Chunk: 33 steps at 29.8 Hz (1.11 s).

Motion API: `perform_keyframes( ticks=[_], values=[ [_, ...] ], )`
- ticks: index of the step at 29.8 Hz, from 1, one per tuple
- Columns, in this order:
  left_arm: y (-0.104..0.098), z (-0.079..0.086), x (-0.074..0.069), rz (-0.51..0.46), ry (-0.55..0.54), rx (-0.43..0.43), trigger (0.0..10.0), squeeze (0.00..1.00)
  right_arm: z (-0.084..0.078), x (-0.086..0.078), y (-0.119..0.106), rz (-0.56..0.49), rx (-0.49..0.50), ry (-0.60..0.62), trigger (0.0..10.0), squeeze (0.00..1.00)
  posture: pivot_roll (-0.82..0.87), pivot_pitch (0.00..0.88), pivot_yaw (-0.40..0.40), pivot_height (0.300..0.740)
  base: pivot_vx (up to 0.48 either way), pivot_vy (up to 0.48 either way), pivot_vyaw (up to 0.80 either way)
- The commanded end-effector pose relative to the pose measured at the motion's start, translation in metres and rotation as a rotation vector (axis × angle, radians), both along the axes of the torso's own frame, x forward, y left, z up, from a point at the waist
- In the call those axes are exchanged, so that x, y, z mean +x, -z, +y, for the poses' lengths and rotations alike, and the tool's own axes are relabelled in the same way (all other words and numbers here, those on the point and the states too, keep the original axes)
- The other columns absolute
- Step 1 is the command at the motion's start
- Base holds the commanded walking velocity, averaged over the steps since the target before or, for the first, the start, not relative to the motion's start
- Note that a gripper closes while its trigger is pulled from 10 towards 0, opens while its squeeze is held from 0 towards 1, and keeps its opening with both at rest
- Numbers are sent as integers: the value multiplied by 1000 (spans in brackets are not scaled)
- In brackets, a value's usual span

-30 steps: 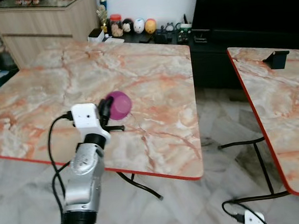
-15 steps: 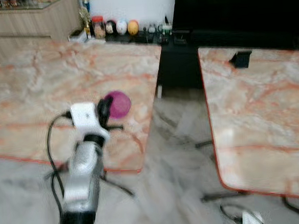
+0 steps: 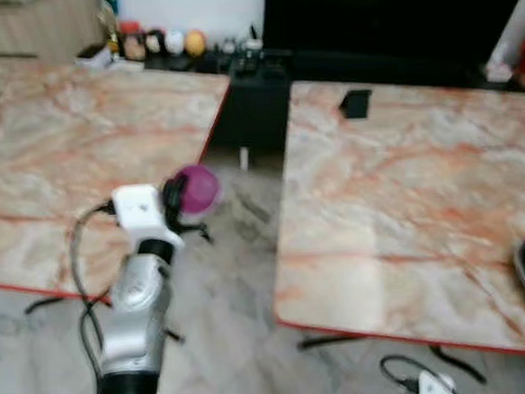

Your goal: Setting the table

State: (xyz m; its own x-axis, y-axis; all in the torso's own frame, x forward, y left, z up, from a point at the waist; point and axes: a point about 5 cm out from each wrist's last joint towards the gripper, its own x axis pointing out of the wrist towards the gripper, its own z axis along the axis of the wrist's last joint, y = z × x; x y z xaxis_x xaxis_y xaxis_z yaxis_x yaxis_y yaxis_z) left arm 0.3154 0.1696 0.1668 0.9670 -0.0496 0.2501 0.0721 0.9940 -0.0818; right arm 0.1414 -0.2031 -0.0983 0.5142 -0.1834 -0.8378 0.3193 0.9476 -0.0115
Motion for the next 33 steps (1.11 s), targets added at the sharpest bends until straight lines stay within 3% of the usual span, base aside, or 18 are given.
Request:
perform_keyframes(
  ticks=[1,33],
  values=[
    [-5,-9,2,-21,31,-14,10000,0,-10,0,-2,-1,-24,8,10000,0,24,0,-36,740,0,-480,0],
    [-8,0,6,-24,33,28,10000,0,-11,4,-3,-7,-27,5,10000,0,18,0,-40,740,0,-466,0]
  ],
)
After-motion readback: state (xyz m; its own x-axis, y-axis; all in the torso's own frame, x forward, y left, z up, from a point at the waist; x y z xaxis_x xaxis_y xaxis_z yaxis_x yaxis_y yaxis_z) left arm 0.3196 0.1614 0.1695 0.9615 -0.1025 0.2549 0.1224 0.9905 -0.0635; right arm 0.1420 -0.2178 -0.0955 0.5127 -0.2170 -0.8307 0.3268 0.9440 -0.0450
